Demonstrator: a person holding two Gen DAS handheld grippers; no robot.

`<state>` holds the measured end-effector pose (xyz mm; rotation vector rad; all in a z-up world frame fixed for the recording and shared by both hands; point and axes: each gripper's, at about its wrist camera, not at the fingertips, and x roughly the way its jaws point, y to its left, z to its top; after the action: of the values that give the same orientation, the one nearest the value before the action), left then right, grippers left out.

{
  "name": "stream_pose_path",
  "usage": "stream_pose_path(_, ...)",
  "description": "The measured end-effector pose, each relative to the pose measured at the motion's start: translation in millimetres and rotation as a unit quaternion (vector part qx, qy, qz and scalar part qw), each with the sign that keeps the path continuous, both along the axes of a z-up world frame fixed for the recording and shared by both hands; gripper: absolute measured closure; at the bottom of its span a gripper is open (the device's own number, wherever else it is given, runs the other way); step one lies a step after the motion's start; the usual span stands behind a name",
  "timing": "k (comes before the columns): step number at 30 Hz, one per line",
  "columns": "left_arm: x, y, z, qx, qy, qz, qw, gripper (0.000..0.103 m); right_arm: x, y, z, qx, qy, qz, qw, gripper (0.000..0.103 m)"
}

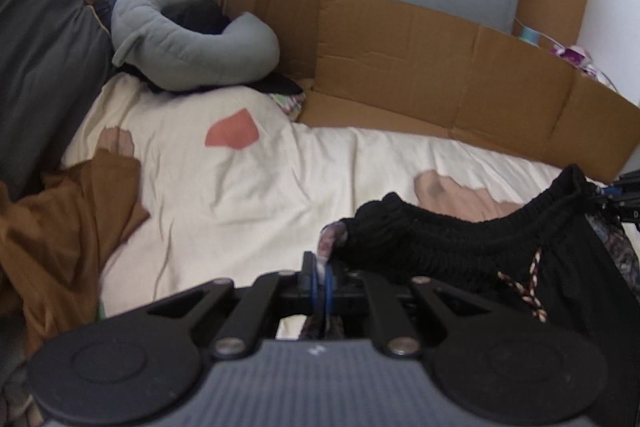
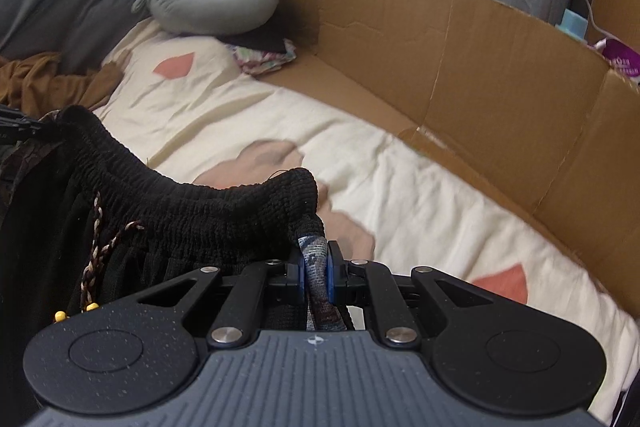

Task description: Fold clothes

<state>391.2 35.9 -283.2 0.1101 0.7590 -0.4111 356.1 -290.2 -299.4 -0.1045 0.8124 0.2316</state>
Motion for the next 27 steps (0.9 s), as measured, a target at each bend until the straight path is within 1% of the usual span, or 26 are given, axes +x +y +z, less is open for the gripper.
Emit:
stream_pose_path(7, 37, -13, -1, 0.009, -0.011, 0.011, 0.9998, 0.099, 42, 9, 1, -0.037, -0.006, 0.002, 0.999, 0.094)
stream_pose_path(15, 75, -22, -7, 0.026, -0.011, 0.019, 0.9994, 0.099, 84, 13, 4, -0.06, -0.01, -0.005, 0.998, 0.094)
stream_pose_path(17, 83, -24, -8, 0.027, -0.007, 0.024, 0.9993, 0.099, 95, 17, 4, -0.071, -0.012, -0.004, 0.997, 0.094)
stream_pose_path(19, 91, -26, -10, 0.03, -0.001, 0.027, 0.9992, 0.099, 105, 22, 2, -0.093, -0.015, 0.003, 0.996, 0.094)
stream_pose_path(21, 98, -27, -12, 0.029, 0.007, 0.033, 0.999, 0.099, 114, 23, 1, -0.103, -0.011, 0.005, 0.995, 0.094)
stream_pose_path(23, 104, -30, -13, 0.034, 0.008, 0.038, 0.9987, 0.099, 122, 23, 0, -0.112, -0.011, 0.004, 0.994, 0.095)
stream_pose_path(27, 116, -38, -12, 0.038, 0.005, 0.046, 0.9982, 0.099, 135, 18, -3, -0.118, -0.007, -0.018, 0.993, 0.098)
